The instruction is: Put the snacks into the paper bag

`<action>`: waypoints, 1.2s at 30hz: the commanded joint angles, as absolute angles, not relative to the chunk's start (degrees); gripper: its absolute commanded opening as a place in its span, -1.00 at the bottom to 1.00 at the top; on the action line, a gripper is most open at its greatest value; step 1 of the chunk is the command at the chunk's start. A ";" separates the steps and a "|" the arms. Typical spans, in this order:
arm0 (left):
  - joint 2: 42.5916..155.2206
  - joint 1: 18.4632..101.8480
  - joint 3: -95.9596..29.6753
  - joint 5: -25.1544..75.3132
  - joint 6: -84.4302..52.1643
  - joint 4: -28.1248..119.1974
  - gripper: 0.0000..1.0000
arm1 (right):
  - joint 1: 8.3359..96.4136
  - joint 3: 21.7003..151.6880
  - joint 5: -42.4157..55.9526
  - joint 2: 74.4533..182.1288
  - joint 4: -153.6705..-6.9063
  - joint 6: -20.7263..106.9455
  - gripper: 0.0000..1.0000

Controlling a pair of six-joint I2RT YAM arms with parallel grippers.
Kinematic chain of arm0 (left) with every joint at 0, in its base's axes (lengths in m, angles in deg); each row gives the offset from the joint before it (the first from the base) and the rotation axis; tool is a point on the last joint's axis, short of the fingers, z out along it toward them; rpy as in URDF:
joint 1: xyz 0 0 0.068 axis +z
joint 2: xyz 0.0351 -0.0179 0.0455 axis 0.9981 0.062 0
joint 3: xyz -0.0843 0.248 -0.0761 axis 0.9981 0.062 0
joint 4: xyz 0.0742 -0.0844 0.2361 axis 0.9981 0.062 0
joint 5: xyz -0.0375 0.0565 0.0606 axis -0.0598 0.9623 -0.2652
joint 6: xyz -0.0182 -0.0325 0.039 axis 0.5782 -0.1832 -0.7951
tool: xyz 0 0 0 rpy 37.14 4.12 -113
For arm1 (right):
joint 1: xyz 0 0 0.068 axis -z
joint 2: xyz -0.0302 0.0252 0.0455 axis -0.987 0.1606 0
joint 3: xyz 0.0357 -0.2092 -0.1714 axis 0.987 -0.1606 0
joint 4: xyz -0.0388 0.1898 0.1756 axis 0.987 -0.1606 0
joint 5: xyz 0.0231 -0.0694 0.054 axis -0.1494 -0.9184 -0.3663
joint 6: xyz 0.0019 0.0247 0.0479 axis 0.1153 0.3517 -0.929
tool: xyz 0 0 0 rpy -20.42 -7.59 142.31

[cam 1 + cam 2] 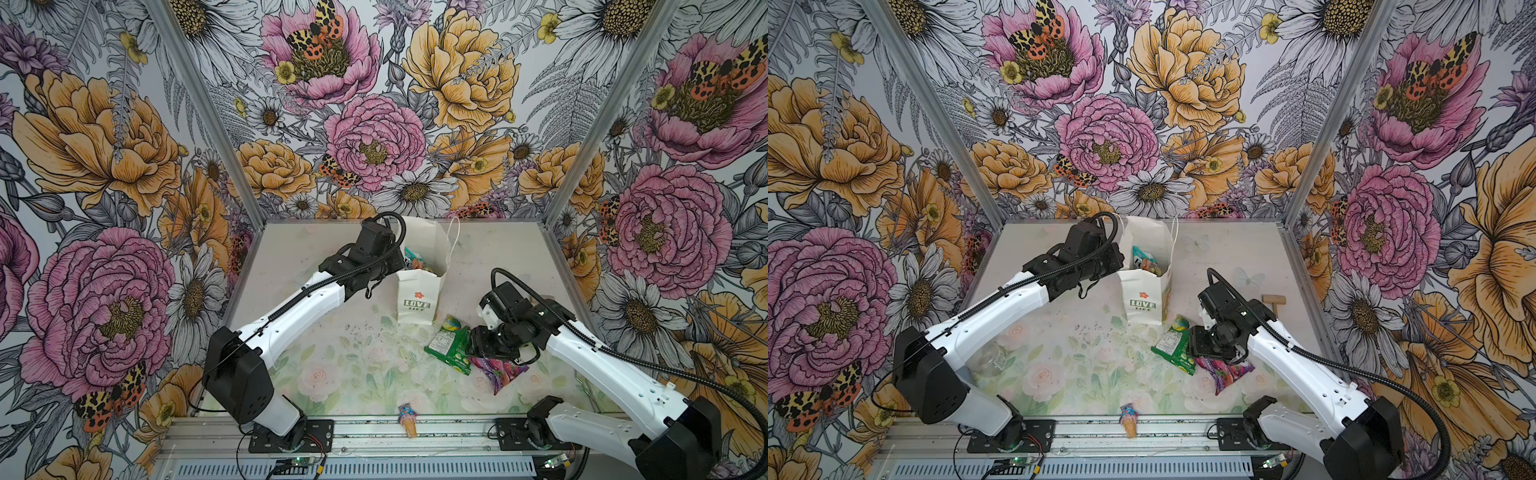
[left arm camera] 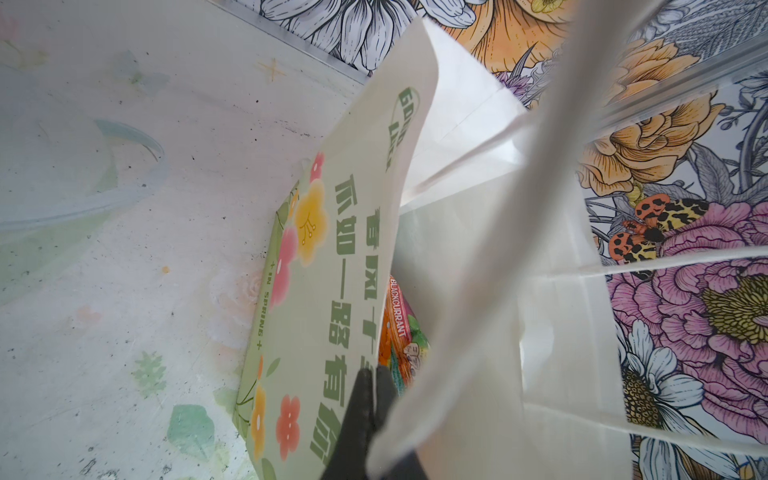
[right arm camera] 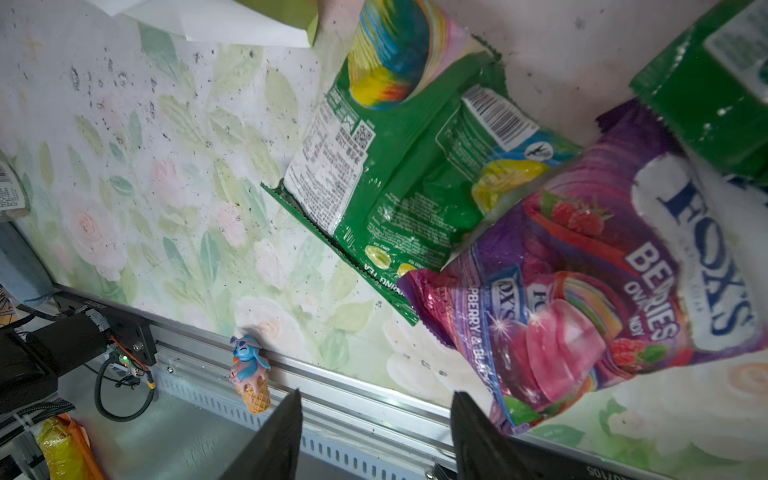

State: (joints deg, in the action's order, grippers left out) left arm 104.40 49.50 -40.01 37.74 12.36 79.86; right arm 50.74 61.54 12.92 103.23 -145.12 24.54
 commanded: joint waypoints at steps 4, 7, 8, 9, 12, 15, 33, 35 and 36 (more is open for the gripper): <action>104.68 49.59 -39.91 36.73 12.17 81.01 -1.00 | 50.96 58.83 10.53 100.34 -143.92 18.14 0.19; 104.46 49.71 -39.63 36.98 12.17 81.05 -1.00 | 50.96 56.53 7.53 98.41 -145.17 15.02 0.20; 104.45 49.71 -39.60 37.04 12.19 81.05 -1.00 | 51.05 55.48 6.74 97.76 -145.38 13.85 0.21; 104.55 49.58 -39.47 36.92 12.26 81.05 -1.00 | 51.05 54.41 6.34 97.23 -145.35 13.10 0.22; 104.88 49.79 -39.62 36.75 12.26 81.00 -1.00 | 51.16 52.04 5.12 96.24 -145.72 11.67 0.22; 105.31 49.73 -39.96 36.43 12.19 81.00 -1.00 | 51.30 50.35 5.09 95.77 -145.74 11.06 0.23; 106.10 50.04 -39.98 36.38 12.26 81.02 -1.00 | 61.53 50.37 8.01 111.15 -133.83 22.32 0.28; 106.18 50.01 -39.98 36.39 12.35 81.02 -1.00 | 62.72 52.08 7.62 113.50 -132.91 23.63 0.28; 106.27 50.05 -39.98 36.28 12.35 80.96 -1.00 | 63.27 53.15 7.38 114.59 -132.53 24.33 0.28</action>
